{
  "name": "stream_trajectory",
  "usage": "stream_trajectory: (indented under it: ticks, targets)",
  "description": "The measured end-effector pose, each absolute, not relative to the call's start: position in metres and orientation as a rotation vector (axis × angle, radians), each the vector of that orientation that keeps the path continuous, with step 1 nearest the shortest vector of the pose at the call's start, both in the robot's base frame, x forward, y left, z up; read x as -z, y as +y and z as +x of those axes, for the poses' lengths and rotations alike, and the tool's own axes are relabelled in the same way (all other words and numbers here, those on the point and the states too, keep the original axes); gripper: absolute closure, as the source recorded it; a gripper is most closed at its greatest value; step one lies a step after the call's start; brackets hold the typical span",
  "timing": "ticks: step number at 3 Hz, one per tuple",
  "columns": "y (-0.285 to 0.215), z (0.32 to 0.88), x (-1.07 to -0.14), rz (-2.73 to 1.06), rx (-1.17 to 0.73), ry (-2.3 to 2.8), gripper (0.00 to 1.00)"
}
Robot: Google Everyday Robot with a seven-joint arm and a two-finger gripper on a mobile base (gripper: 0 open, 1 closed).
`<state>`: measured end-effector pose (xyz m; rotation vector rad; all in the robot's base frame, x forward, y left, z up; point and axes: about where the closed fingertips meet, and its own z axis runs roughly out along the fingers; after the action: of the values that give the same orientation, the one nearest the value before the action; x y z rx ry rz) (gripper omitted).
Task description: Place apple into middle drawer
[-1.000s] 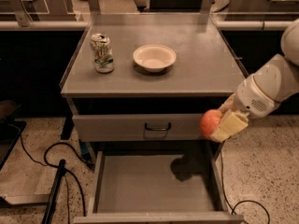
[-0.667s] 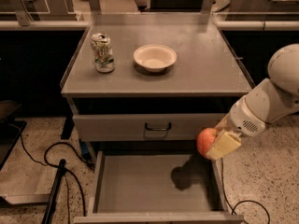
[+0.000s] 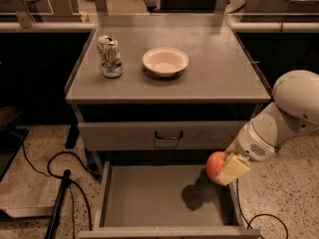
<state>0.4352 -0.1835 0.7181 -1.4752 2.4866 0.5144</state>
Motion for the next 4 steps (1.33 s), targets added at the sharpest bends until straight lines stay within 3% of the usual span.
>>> stream_trajectory:
  ticks: [2,4]
  targets:
    - [-0.17,0.432,-0.657,-1.306,-0.613,2.578,1.0]
    - [-0.163,0.446,-0.602,-1.133,-0.571,2.641,1.0]
